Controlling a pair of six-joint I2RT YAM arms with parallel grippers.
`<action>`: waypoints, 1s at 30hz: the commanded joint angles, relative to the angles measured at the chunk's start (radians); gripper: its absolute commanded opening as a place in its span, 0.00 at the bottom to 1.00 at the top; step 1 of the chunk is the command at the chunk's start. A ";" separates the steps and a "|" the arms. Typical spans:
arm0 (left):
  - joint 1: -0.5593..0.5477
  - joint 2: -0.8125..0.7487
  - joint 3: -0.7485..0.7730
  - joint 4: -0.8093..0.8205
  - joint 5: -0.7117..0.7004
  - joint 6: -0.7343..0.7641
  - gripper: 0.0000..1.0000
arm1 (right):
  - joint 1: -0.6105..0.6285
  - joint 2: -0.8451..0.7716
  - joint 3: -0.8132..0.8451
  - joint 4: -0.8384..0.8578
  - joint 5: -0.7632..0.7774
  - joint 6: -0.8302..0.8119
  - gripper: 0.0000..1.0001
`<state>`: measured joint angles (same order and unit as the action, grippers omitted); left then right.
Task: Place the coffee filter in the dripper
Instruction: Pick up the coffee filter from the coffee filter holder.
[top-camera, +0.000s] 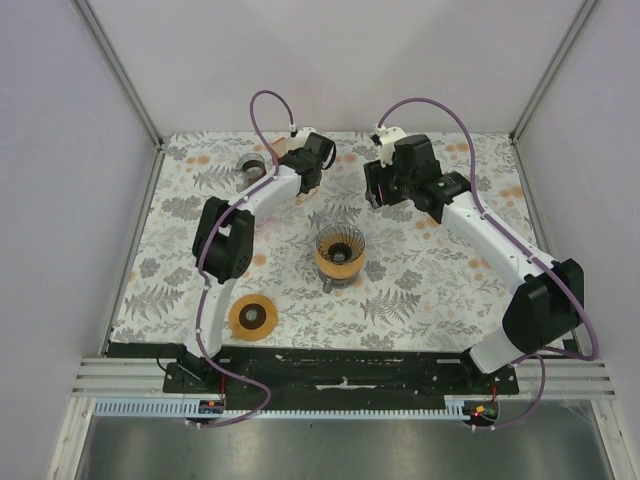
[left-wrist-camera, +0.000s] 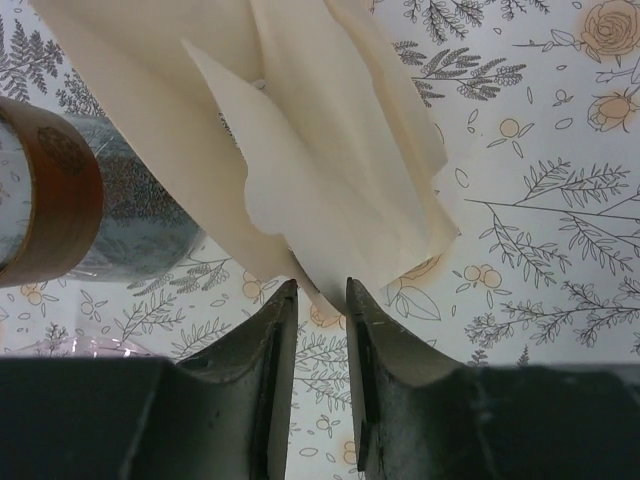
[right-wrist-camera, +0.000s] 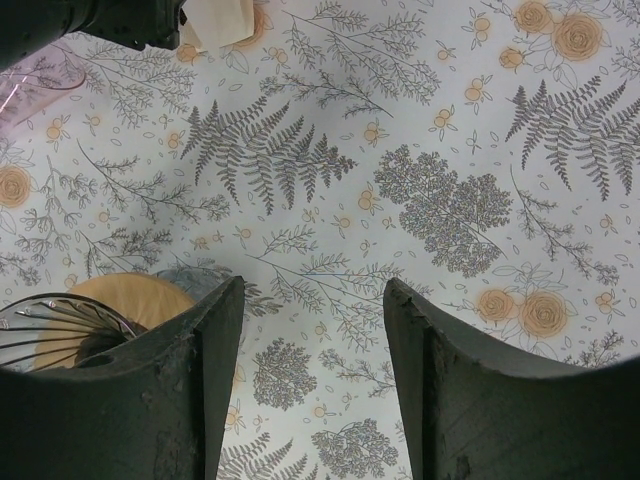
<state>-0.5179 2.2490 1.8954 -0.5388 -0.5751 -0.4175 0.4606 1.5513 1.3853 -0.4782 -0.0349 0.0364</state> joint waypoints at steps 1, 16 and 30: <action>0.010 0.027 0.036 0.066 -0.019 0.051 0.31 | -0.004 -0.022 0.006 0.030 -0.016 -0.013 0.65; 0.035 0.031 0.028 0.096 -0.002 0.088 0.26 | -0.002 -0.023 0.004 0.015 -0.019 -0.020 0.65; 0.068 -0.023 0.010 0.049 0.170 0.109 0.13 | -0.002 -0.023 0.004 0.010 -0.028 -0.021 0.66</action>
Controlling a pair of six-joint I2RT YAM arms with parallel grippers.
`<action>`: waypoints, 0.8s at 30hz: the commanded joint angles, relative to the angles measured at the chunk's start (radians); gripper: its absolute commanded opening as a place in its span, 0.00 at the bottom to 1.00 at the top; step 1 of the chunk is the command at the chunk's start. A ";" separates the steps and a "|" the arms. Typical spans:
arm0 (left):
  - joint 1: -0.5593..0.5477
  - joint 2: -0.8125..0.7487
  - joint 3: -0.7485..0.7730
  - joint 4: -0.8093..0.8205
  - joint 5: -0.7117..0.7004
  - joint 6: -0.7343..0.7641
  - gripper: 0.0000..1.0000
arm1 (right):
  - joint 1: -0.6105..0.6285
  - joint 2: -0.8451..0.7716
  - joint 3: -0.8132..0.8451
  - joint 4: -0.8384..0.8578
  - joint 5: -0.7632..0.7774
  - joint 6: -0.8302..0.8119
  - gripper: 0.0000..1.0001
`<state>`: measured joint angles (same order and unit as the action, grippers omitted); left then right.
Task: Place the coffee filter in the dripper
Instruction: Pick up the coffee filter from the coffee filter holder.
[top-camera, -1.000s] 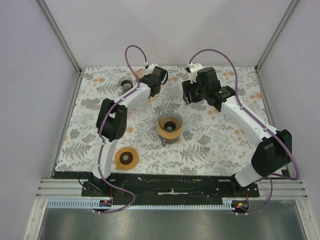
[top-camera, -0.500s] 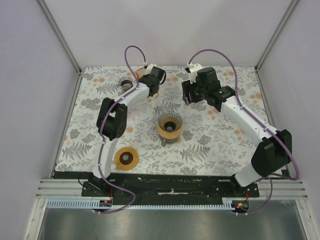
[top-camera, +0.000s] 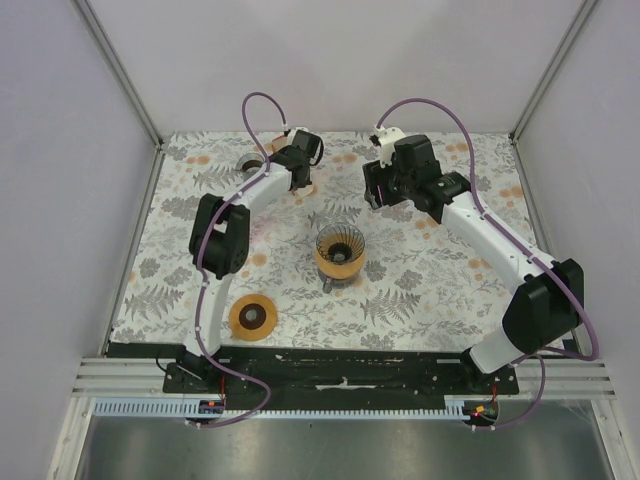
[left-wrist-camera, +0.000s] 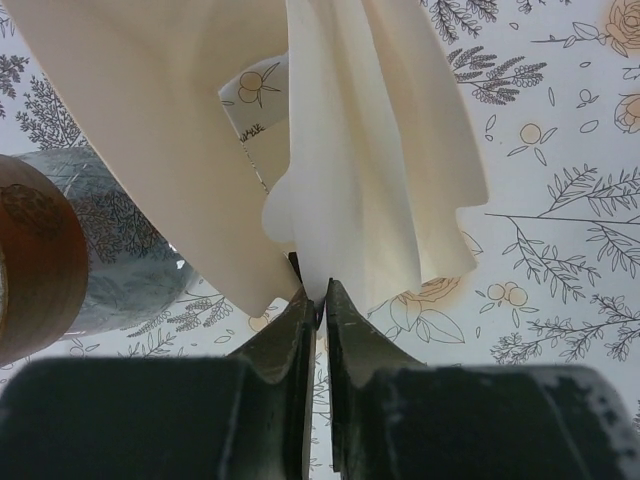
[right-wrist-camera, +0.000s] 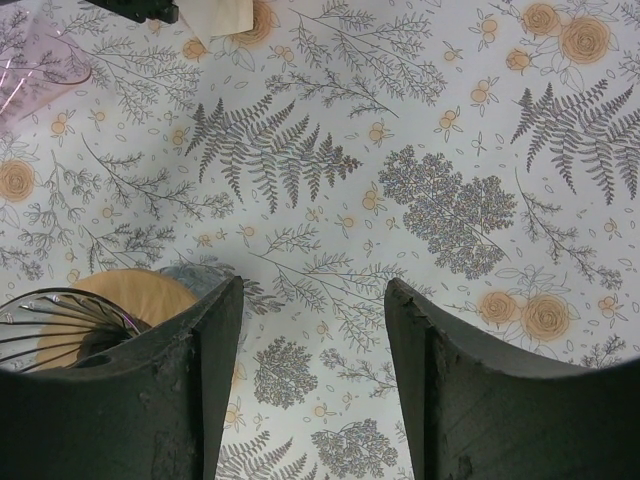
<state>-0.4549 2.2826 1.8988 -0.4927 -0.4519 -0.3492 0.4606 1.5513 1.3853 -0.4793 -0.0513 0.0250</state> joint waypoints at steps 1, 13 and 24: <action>0.005 -0.058 0.008 0.003 0.056 0.055 0.13 | -0.003 -0.022 0.006 0.013 -0.015 -0.010 0.66; 0.013 -0.075 0.025 -0.014 0.117 0.108 0.04 | -0.004 -0.020 0.008 0.004 -0.016 -0.013 0.67; 0.027 -0.152 -0.015 -0.029 0.205 0.131 0.03 | -0.004 -0.030 0.006 0.001 -0.016 -0.017 0.67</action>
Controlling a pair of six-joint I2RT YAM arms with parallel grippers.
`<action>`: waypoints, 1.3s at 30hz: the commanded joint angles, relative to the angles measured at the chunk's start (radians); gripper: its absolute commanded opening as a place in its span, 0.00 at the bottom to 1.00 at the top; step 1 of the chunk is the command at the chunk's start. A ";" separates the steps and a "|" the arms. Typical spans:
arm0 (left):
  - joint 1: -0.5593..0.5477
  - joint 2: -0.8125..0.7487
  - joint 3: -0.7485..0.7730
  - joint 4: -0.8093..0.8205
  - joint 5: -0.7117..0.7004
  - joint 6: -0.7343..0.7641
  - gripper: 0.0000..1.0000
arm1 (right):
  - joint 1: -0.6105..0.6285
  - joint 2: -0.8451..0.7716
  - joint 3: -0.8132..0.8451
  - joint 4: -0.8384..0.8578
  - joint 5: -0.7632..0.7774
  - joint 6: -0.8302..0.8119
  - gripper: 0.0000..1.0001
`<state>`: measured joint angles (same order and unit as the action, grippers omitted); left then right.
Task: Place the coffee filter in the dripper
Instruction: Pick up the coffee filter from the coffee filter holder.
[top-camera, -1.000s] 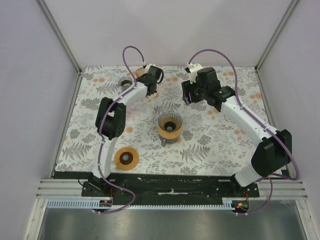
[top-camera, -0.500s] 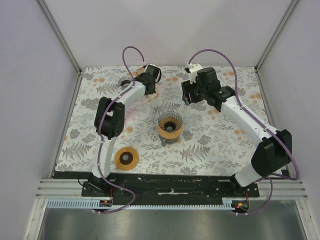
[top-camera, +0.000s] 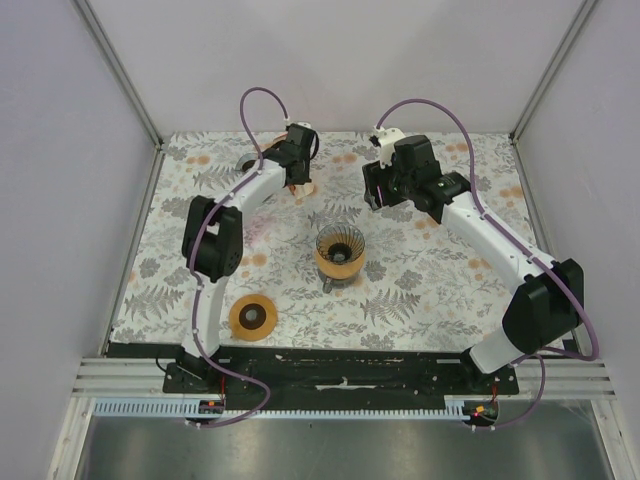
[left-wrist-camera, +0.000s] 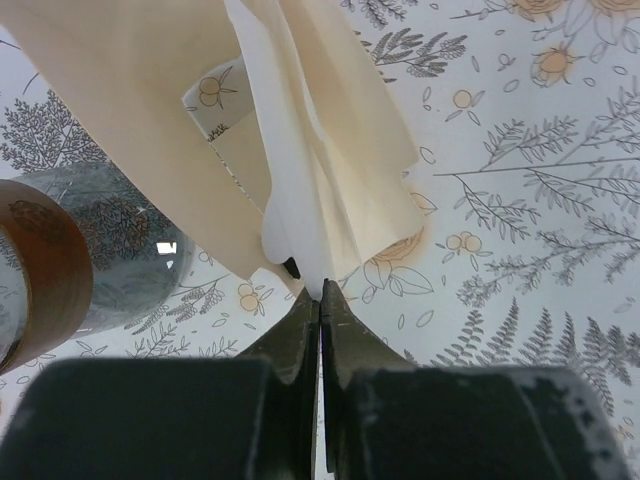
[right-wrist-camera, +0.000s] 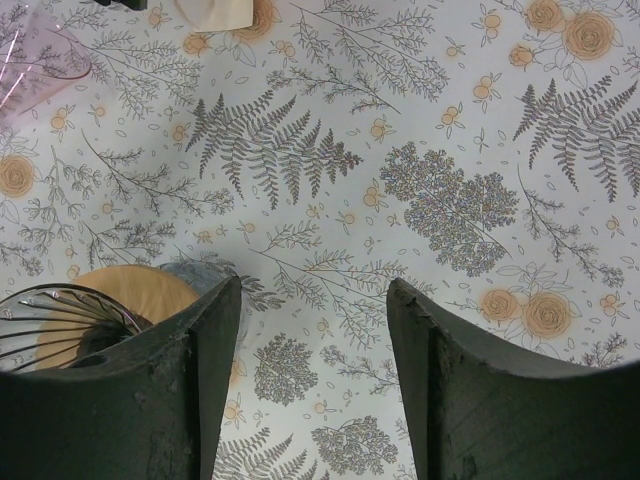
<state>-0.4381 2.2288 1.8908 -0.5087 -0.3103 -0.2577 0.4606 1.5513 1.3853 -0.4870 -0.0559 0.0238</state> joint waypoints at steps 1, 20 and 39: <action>0.010 -0.110 -0.013 -0.019 0.072 0.044 0.03 | -0.004 -0.031 0.006 0.007 -0.015 -0.015 0.67; 0.029 -0.432 -0.099 -0.284 0.485 0.305 0.03 | -0.004 -0.161 0.000 0.037 -0.183 -0.084 0.72; -0.011 -0.890 -0.094 -0.726 1.057 0.683 0.02 | 0.101 -0.320 -0.103 0.343 -0.785 -0.028 0.98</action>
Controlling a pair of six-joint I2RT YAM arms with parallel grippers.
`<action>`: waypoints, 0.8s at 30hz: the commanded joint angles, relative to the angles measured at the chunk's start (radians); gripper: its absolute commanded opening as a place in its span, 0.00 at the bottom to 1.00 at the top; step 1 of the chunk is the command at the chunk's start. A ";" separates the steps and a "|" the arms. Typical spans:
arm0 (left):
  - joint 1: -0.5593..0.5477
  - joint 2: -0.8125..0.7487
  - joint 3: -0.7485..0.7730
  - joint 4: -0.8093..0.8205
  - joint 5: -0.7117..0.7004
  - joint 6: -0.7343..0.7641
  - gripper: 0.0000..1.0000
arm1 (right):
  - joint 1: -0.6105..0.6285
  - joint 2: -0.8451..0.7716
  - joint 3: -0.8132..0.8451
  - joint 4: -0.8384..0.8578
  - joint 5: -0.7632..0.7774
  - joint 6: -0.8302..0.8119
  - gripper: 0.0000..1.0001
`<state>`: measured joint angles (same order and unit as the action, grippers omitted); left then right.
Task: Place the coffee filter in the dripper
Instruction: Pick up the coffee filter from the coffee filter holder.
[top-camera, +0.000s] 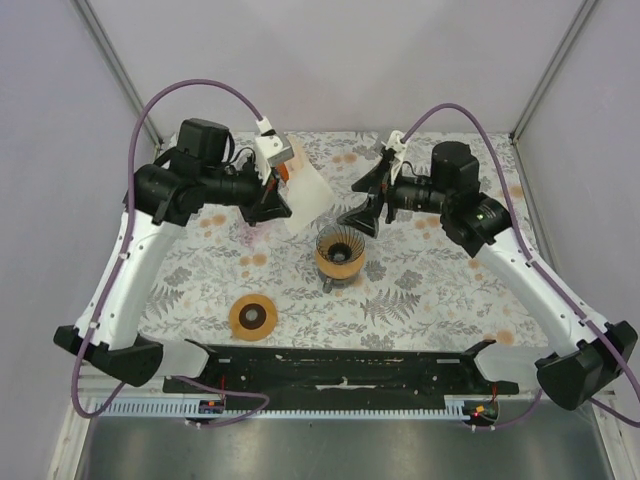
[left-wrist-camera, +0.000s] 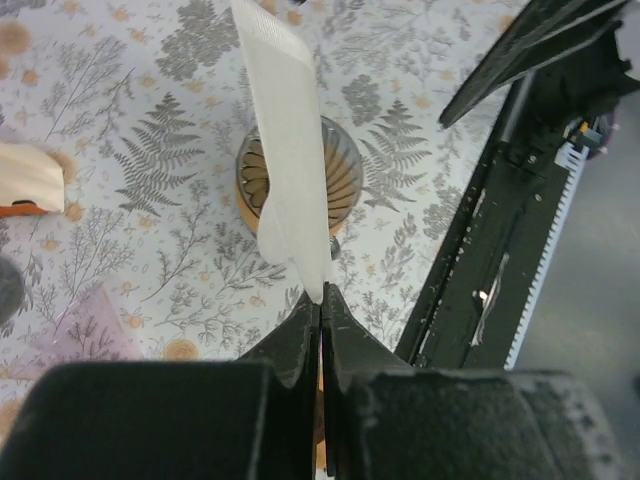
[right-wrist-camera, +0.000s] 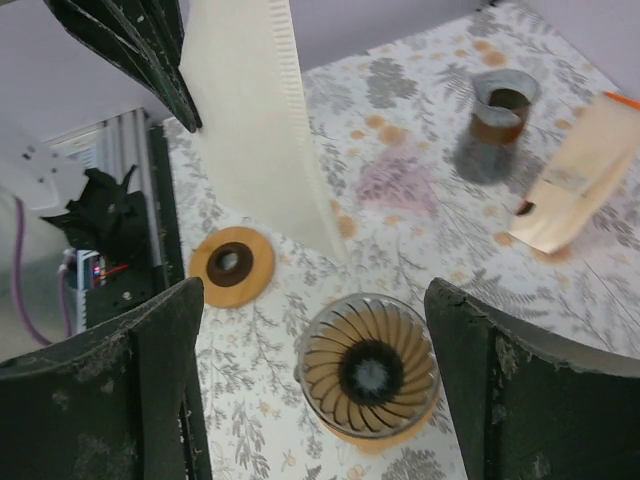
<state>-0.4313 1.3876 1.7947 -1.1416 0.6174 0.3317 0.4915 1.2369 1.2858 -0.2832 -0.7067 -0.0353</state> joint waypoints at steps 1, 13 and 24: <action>-0.018 -0.065 -0.015 -0.095 0.136 0.099 0.02 | 0.096 0.004 0.015 0.122 -0.134 0.012 0.98; -0.018 -0.116 -0.015 -0.178 0.228 0.211 0.03 | 0.186 0.098 0.118 0.053 -0.241 -0.038 0.05; -0.018 -0.144 0.149 -0.291 0.117 0.303 0.73 | 0.188 0.019 0.127 -0.221 -0.367 -0.357 0.00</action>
<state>-0.4484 1.2892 1.8511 -1.3434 0.7712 0.5591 0.6750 1.3132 1.3586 -0.3801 -0.9775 -0.2363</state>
